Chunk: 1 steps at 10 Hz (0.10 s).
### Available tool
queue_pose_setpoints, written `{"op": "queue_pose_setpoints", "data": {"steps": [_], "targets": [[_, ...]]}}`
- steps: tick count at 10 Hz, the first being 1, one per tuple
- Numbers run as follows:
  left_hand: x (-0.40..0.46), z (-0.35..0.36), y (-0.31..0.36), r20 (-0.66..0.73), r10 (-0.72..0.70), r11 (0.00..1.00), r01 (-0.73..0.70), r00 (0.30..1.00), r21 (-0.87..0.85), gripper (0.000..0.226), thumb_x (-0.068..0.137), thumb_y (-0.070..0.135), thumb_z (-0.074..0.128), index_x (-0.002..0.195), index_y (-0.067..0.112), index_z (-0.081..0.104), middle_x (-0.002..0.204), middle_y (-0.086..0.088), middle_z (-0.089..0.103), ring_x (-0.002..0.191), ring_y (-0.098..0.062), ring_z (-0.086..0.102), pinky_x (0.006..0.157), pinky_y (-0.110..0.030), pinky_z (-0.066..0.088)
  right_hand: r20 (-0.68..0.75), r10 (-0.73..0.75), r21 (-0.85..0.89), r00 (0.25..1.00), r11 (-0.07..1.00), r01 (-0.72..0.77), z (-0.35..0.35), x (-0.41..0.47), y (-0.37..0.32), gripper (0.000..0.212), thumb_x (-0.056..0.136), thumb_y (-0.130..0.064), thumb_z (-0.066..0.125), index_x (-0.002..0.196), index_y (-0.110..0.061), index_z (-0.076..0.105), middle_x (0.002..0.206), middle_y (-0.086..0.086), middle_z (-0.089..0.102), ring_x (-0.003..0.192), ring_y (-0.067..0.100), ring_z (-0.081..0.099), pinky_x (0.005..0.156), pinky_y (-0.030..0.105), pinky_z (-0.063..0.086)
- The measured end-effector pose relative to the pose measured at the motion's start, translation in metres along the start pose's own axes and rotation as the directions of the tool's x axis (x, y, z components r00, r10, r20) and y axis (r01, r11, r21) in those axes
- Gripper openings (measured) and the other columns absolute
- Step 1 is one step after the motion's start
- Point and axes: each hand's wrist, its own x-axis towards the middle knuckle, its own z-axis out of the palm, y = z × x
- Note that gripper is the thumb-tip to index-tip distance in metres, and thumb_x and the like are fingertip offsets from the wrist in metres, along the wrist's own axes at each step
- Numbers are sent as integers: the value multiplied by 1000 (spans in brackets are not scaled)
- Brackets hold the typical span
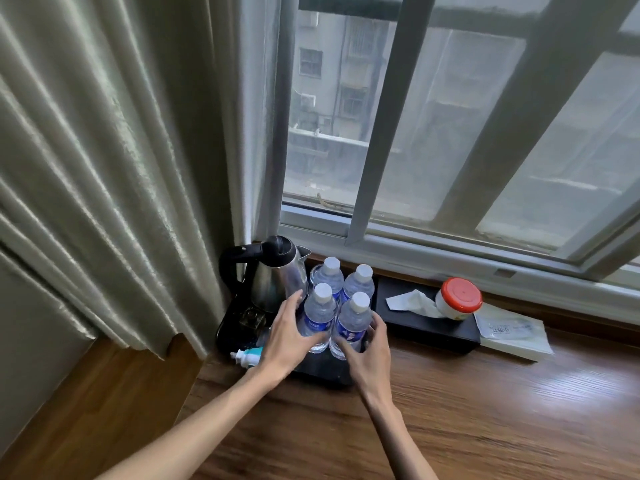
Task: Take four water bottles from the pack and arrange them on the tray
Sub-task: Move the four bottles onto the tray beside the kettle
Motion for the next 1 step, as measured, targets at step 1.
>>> {"op": "queue_pose_setpoints", "data": {"steps": [1], "targets": [[-3, -14, 27, -47, 103, 995, -103, 994, 11, 99, 65, 31, 92, 148, 21, 39, 144, 6, 48, 128, -2, 47, 111, -24, 39, -38, -92, 21, 995, 995, 93, -20, -5, -33, 93, 72, -25, 90, 149, -14, 37, 147, 2, 49, 132, 8, 47, 115, 34, 40]]}}
